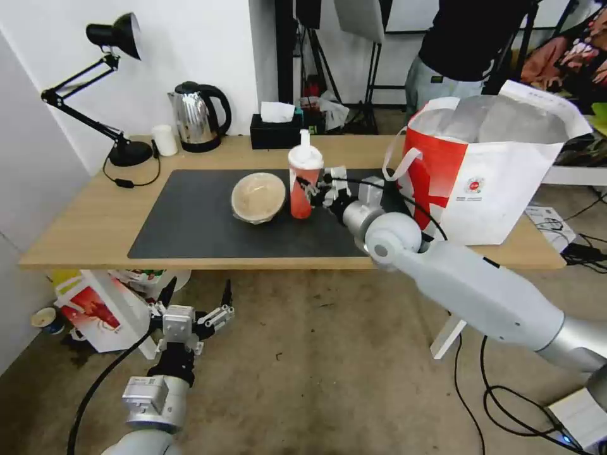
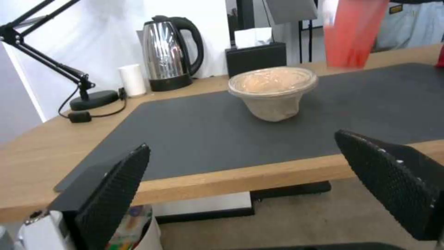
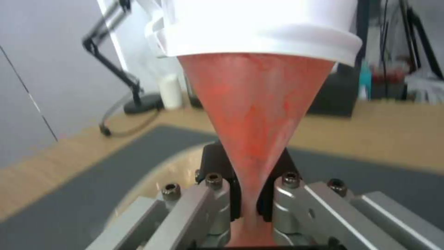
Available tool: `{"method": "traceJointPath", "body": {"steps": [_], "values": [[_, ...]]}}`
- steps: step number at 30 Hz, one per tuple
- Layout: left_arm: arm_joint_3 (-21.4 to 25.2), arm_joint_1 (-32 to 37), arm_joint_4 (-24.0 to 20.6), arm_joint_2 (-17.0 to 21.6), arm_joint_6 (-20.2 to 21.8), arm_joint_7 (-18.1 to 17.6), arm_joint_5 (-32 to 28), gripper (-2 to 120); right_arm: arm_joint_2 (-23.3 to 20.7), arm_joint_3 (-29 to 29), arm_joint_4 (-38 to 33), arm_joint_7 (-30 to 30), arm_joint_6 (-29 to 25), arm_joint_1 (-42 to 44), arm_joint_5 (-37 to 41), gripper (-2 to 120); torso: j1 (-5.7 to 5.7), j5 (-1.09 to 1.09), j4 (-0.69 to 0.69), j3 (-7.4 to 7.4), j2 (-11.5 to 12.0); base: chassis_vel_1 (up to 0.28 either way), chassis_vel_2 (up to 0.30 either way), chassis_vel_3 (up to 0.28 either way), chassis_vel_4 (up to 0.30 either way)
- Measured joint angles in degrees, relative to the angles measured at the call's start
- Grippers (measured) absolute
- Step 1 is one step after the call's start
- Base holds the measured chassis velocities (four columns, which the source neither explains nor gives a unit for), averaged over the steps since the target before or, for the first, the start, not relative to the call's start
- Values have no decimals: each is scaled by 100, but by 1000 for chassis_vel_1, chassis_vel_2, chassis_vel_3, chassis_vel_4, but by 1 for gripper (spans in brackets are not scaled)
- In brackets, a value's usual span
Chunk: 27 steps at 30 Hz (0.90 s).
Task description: Pick up the trash from the table and place it into the takeout bag.
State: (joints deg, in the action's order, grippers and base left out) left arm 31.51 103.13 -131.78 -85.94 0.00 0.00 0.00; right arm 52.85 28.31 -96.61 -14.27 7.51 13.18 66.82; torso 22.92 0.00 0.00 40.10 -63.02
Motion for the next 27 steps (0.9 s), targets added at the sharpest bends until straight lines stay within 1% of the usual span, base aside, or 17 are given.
{"method": "traceJointPath", "body": {"steps": [8,15,19,20,21,25,27], "values": [[0,0,0,0,0,0,0,100,-139,-238,-177,-5,0,-243,131,5,0,0,0,0,0,0,0,0,0],[0,0,0,0,0,0,0,100,-342,-626,-170,-75,97,-456,162,5,0,1,1,0,0,0,0,0,0],[0,0,0,0,0,0,0,100,-667,-913,-227,-129,322,-807,295,5,0,1,-1,0,0,0,0,0,0],[0,0,0,0,0,0,0,100,-828,-969,-296,-165,432,-975,357,5,0,1,-1,0,0,0,0,0,0],[0,0,0,0,0,0,0,100,-828,-969,-296,-165,432,-975,357,5,0,1,-1,0,0,0,0,0,0],[0,0,0,0,0,0,0,100,-1222,-1071,-493,-280,653,-1326,420,5,0,0,0,0,0,0,0,0,0],[0,0,0,0,0,0,0,100,-1306,-1102,-536,-304,701,-1370,432,5,0,0,0,0,0,0,0,0,0]]}}
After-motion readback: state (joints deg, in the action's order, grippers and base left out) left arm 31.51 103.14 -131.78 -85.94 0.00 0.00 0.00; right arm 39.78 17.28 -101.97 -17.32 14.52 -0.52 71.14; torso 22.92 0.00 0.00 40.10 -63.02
